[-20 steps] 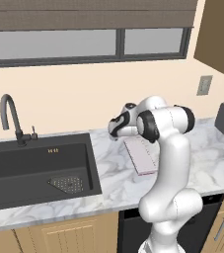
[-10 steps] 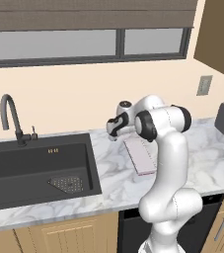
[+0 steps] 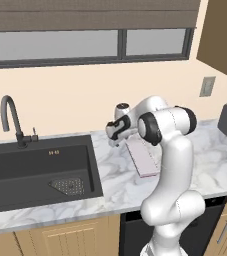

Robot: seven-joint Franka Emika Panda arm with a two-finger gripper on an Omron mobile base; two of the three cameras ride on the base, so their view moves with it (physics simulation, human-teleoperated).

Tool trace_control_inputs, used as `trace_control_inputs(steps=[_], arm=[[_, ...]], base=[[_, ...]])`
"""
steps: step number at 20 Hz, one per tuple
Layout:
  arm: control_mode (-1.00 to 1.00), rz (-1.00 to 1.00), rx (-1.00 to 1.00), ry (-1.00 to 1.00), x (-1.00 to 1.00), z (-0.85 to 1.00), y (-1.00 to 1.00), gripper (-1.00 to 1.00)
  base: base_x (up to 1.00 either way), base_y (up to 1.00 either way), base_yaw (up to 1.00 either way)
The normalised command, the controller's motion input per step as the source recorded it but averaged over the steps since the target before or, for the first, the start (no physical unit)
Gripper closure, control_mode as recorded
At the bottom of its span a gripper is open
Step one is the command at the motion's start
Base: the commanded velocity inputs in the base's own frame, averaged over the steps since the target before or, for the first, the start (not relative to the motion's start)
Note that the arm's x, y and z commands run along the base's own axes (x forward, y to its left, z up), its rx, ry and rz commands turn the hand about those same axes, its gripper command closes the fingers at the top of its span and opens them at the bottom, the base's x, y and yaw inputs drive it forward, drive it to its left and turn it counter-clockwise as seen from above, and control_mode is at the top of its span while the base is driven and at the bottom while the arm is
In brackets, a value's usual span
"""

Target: The ice cube tray has been filled with water. Take the tray and place it in the freezer to make ice. Close the freezer door after placing the tray.

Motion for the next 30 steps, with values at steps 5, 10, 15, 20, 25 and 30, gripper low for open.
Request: trace_control_inputs(steps=[5, 10, 15, 20, 25, 30], arm=[[-1.0, 0.0, 0.09, 0.01, -0.88, -0.5, -0.57, -1.0], [-1.0, 0.02, 0.09, 0.0, -0.38, -0.37, -0.79, -1.0], [-1.0, 0.13, 0.05, -0.02, -0.4, -0.35, -0.66, -1.0], [-1.0, 0.23, 0.02, -0.02, -0.42, -0.3, -0.58, -1.0], [-1.0, 0.26, 0.0, 0.0, -0.46, -0.27, -0.58, -1.0], [-1.0, 0.23, 0.0, 0.0, -0.61, -0.32, -0.59, -1.0]], base=[[0.0, 0.0, 0.0], [0.0, 0.0, 0.0], [0.0, 0.0, 0.0], [0.0, 0.0, 0.0], [0.0, 0.0, 0.0], [0.0, 0.0, 0.0]])
